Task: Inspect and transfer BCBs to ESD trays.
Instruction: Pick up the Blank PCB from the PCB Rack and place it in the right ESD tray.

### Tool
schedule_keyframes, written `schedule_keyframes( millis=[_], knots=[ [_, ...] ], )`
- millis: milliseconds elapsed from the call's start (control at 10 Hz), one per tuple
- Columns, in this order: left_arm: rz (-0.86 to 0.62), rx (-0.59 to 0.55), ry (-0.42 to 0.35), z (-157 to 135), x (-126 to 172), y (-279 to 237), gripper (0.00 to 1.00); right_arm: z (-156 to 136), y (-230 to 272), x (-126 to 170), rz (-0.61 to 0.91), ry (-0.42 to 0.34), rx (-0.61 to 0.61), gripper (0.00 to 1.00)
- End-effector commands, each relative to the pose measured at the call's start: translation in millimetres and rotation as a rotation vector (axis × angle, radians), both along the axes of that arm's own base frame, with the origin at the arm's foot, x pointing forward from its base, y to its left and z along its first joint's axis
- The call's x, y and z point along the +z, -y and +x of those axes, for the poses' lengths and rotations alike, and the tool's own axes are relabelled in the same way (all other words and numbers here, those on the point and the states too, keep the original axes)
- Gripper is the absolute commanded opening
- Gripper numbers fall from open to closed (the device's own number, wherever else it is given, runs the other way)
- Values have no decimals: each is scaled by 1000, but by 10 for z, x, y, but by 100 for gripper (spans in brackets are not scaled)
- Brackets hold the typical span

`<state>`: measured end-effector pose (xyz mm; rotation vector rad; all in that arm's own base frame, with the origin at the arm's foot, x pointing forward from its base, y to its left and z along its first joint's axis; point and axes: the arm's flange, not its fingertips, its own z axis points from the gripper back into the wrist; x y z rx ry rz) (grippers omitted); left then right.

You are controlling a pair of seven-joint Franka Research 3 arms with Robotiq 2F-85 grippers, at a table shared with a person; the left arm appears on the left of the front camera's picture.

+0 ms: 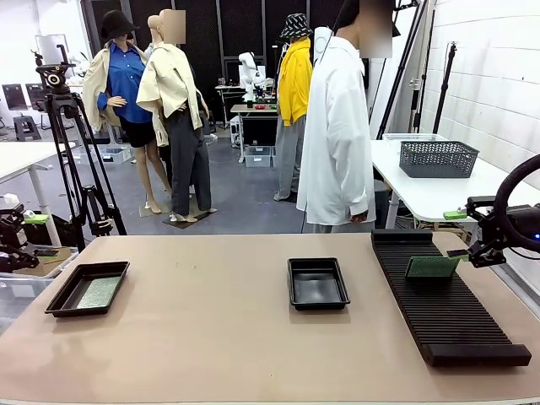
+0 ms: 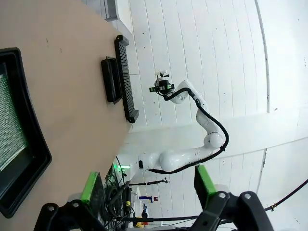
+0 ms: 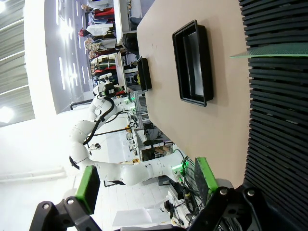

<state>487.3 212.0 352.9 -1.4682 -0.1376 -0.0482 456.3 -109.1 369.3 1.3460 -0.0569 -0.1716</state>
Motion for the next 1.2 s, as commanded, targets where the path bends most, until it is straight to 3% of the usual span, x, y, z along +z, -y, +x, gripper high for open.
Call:
schedule_keyframes(
  millis=[0, 100, 300, 400, 500, 600, 900, 1100],
  knots=[
    [-1, -1, 3, 5, 9, 5, 100, -4, -5, 14, -3, -13, 2, 100],
    [-1, -1, 3, 5, 9, 5, 100, 0, 0, 0, 0, 0, 0, 100],
    [-1, -1, 3, 5, 9, 5, 100, 239, -95, 148, -222, 77, -33, 100],
    [-1, -1, 3, 5, 9, 5, 100, 397, -123, 257, -323, 129, 11, 100],
    [-1, -1, 3, 5, 9, 5, 100, 467, -157, 324, -354, 145, -18, 100],
    [-1, -1, 3, 5, 9, 5, 100, 564, -212, 425, -464, 235, 50, 100],
    [-1, -1, 3, 5, 9, 5, 100, 796, -457, 619, -618, 357, 291, 100],
    [-1, -1, 3, 5, 9, 5, 100, 881, -656, 779, -756, 481, 459, 100]
  ],
)
